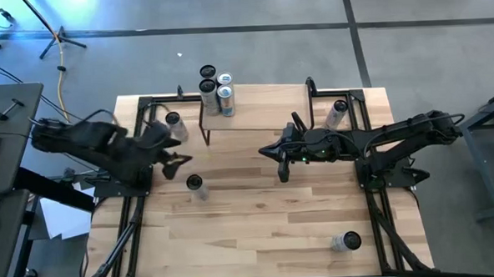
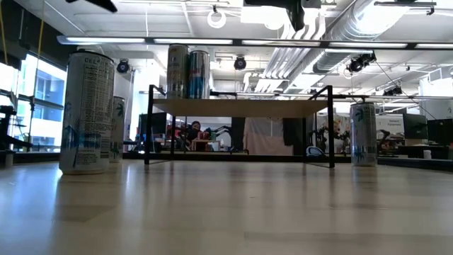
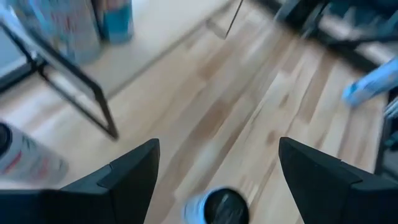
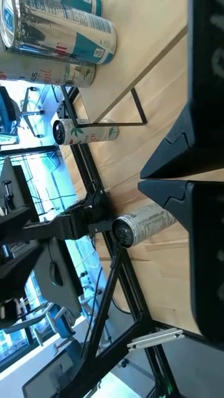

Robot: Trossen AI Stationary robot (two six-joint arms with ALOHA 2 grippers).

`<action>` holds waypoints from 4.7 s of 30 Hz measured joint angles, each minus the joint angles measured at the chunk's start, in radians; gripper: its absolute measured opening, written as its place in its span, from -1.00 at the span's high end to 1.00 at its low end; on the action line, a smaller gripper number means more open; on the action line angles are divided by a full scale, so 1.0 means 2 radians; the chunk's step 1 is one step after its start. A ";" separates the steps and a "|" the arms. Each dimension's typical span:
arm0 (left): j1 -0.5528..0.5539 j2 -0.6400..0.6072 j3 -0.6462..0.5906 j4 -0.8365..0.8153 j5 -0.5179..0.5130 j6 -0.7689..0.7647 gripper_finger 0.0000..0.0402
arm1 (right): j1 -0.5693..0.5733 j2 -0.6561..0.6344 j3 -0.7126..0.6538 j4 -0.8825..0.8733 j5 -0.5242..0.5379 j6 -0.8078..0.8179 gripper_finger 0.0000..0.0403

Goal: Place canned beverage on shelf
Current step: Put the bottom left black soda can on the shelf

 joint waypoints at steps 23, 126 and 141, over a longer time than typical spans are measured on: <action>-0.096 -0.358 -0.333 0.342 -0.025 0.100 -0.50 | 0.000 0.000 0.000 0.001 0.029 0.022 1.00; -0.095 -0.124 -0.564 0.614 0.005 0.265 -0.50 | 0.000 0.000 0.000 -0.003 0.028 0.051 1.00; -0.095 -0.016 -0.564 0.700 0.004 0.257 -0.48 | 0.000 0.000 0.000 -0.003 0.030 0.051 1.00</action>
